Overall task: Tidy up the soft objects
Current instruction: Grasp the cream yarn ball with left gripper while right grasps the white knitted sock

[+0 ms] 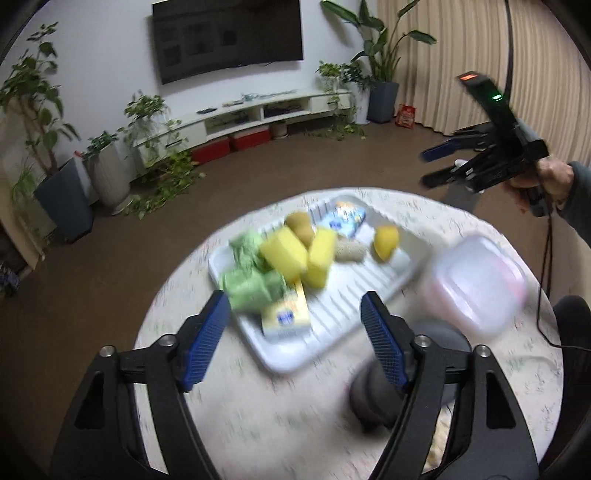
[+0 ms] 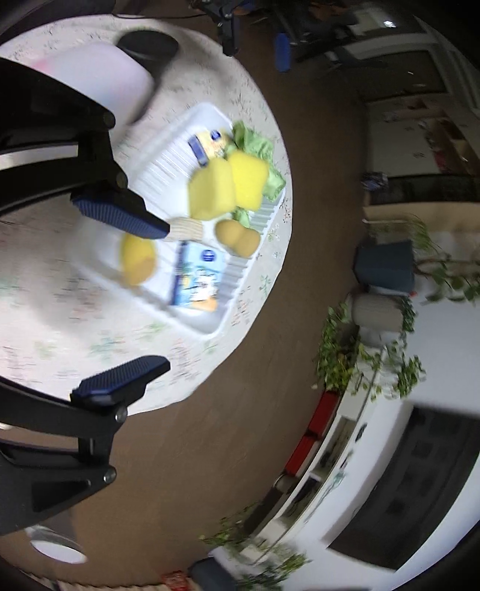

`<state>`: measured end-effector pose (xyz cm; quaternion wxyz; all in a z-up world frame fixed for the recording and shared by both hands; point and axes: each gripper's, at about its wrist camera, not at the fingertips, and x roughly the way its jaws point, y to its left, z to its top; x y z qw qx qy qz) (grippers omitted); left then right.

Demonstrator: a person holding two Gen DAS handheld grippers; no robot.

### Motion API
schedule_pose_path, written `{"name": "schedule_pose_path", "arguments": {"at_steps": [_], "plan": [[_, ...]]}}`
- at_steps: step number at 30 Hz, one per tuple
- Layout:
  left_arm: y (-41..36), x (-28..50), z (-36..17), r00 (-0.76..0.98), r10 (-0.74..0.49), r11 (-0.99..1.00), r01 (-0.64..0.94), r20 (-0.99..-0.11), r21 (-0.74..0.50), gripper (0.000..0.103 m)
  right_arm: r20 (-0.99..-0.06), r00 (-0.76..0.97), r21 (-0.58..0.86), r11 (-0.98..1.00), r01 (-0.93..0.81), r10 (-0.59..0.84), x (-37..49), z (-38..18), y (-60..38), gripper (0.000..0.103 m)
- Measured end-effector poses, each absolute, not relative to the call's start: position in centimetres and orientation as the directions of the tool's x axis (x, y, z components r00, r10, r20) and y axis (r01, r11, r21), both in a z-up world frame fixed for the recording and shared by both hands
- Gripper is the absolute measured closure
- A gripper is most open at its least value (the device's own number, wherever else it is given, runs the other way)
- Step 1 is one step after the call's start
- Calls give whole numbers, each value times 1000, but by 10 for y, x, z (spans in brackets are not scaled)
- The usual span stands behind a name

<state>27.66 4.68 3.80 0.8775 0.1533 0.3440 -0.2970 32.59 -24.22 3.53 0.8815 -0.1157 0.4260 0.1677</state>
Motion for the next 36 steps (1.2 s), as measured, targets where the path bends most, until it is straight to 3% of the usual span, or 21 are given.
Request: {"name": "schedule_pose_path", "arguments": {"at_steps": [4,6,10,17,24,36], "plan": [[47,219,22,571,-392,779,624,-721,71,24,-765,606,-17,934,-358,218,261,35,-262,22],[45,195,15,566,-383,783,618,-730,68,22,-759,605,21,939,-342,238,222,27,-268,22],[39,149,-8,520,-386,801,599,-762,3,9,-764,576,119,941,-318,292,156,6,-263,20],[34,101,-33,533,-341,871,489,-774,-46,6,-759,543,199,922,-332,359,69,-26,-210,15],[33,91,-51,566,-323,921,372,-759,-115,6,-776,530,160,920,-358,342,29,-53,-143,15],[14,117,-73,559,-255,939,338,-789,-63,6,-802,537,117,950,-288,262,35,-79,-116,16]]}}
